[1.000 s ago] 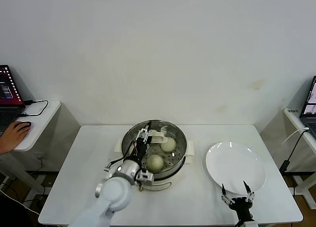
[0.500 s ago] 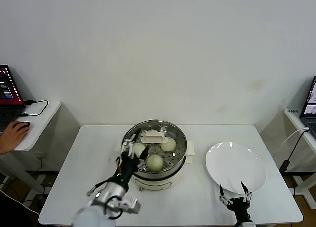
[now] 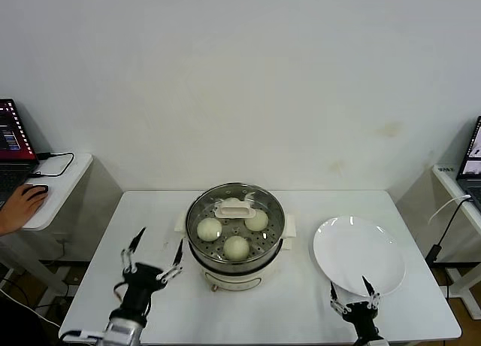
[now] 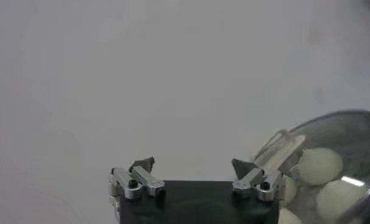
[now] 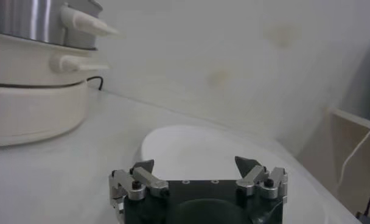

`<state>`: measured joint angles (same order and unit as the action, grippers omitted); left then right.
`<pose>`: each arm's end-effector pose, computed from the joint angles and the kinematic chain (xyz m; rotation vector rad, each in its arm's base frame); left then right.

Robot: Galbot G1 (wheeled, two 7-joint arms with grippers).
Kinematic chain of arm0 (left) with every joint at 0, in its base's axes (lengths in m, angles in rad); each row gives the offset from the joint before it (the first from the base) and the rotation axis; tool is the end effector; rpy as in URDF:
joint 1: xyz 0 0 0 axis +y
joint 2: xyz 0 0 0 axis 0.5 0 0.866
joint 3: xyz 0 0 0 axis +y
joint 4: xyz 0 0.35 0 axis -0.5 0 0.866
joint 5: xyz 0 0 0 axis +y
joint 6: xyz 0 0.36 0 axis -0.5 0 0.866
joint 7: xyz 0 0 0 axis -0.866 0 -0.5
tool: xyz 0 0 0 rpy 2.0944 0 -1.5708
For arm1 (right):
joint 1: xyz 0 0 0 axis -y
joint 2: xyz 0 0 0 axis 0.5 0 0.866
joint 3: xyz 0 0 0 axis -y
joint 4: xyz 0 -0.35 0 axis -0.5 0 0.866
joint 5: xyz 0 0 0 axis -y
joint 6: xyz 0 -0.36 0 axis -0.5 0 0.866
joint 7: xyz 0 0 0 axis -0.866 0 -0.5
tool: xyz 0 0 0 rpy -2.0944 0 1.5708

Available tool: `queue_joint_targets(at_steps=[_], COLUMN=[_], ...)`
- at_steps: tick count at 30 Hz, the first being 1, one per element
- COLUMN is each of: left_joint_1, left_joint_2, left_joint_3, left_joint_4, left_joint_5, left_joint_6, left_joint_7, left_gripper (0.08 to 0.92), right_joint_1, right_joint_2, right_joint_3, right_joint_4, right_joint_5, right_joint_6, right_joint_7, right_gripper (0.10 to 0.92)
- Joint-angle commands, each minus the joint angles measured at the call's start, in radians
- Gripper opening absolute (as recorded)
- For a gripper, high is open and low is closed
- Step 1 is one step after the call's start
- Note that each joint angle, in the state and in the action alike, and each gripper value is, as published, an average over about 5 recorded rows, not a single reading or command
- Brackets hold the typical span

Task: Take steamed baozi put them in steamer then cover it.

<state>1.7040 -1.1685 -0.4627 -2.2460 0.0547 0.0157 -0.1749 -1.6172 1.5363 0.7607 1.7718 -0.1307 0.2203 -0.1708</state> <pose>0.1478 0.0332 -0.2676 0.1858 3.0651 0.5167 0.1402 -0.0924 -0.4166 0.0217 -2.9379 0.3748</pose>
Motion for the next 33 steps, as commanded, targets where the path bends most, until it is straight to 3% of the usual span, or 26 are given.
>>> queue_joint_targets(at_steps=[1,12,33], left_joint_1=[0.196,0.211,0.250], left_joint_2=[-0.044,-0.035,-0.017], left_joint_3=[-0.033,-0.032,-0.043], left_joint_4=[0.201,0.222,0.191], left_joint_5=[-0.436,-0.483,-0.429], left_joint_6=[-0.249,-0.270,-0.235], left_joint_7=[-0.051,0.020,0.061], left_gripper=[0.823,0.823,0.823], right_joint_1=[-0.064,-0.166,-0.234], right_joint_2=[-0.050,-0.079,-0.092], right_joint_3=[-0.066,-0.122,-0.158], right_joint_4=[0.069,0.167,0.217], right_joint_5=[0.107,0.159,0.165], right_joint_6=[-0.007,-0.023,-0.069], right_joint_7=[-0.009,-0.026,-0.027], right_gripper=[0.823,0.823,0.823])
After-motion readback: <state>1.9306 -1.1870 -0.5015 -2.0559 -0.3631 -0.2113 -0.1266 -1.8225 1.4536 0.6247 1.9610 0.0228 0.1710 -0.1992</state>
